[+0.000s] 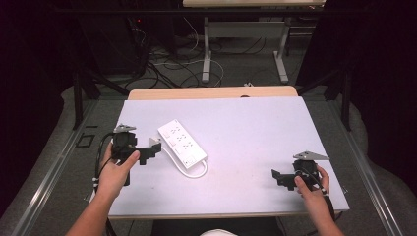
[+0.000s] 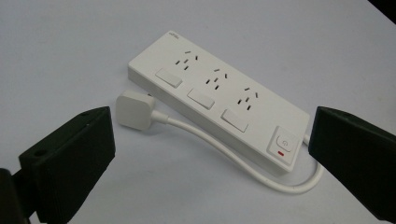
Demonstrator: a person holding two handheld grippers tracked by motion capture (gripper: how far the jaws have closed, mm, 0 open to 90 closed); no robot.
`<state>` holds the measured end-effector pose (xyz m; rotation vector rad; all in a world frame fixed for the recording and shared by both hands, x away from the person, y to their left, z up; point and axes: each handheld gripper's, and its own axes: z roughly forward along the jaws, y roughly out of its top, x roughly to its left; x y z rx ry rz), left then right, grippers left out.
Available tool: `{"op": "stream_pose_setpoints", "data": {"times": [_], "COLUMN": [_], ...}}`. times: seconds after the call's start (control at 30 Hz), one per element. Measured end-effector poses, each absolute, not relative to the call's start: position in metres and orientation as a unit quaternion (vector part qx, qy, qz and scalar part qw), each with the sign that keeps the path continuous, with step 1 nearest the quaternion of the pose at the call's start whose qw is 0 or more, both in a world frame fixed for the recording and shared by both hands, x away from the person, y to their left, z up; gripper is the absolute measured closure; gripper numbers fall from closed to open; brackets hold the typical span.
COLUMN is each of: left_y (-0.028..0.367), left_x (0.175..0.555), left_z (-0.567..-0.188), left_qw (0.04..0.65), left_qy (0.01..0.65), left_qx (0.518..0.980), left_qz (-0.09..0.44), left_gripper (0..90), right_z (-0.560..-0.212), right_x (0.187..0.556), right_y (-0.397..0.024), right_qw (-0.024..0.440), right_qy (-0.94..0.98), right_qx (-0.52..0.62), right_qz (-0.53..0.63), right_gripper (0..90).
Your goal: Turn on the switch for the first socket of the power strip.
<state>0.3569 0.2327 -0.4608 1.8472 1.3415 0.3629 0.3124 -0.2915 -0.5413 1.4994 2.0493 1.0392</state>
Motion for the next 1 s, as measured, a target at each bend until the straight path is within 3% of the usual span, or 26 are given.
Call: {"op": "stream_pose_setpoints", "data": {"times": [1.0], "left_y": [0.269], "left_x": [0.326], "left_z": [-0.509], "left_qw": [0.412], "left_qy": [0.571], "left_qx": [0.691], "left_qz": [0.163], "left_gripper": [0.2], "right_z": [-0.542], "right_x": [0.312], "right_y": [-0.292], "right_qw": [0.197], "right_qy": [0.729], "right_qx": [0.540], "right_qz": [0.372], "right_gripper": [0.2]}}
